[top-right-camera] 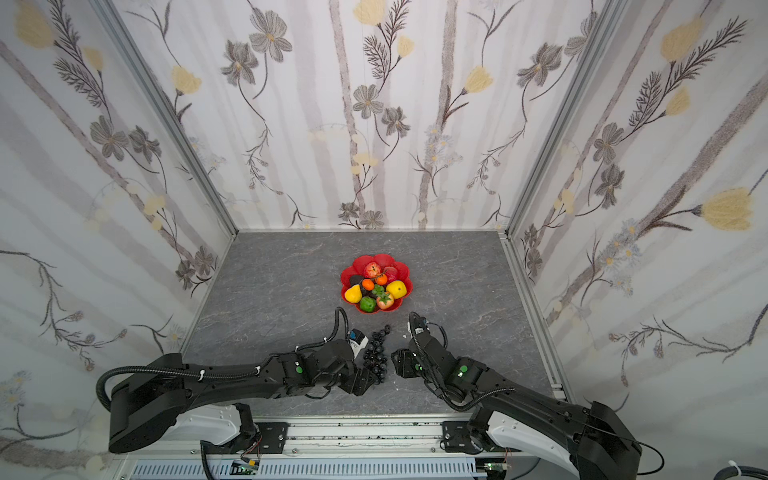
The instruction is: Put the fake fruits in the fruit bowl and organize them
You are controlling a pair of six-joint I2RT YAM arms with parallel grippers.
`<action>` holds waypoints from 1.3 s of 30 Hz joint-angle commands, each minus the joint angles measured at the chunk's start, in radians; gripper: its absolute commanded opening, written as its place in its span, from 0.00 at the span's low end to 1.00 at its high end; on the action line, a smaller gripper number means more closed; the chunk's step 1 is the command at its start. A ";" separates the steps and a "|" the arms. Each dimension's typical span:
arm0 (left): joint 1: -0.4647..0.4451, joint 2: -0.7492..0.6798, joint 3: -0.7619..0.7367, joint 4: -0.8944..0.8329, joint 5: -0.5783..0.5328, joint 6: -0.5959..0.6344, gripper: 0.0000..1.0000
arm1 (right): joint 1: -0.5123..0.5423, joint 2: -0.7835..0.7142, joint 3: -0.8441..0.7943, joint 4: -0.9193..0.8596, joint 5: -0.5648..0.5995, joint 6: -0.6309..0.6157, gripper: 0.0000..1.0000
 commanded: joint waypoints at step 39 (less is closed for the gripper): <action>-0.017 0.213 0.186 0.192 0.078 0.095 0.63 | 0.066 -0.049 -0.151 0.051 -0.016 0.154 0.29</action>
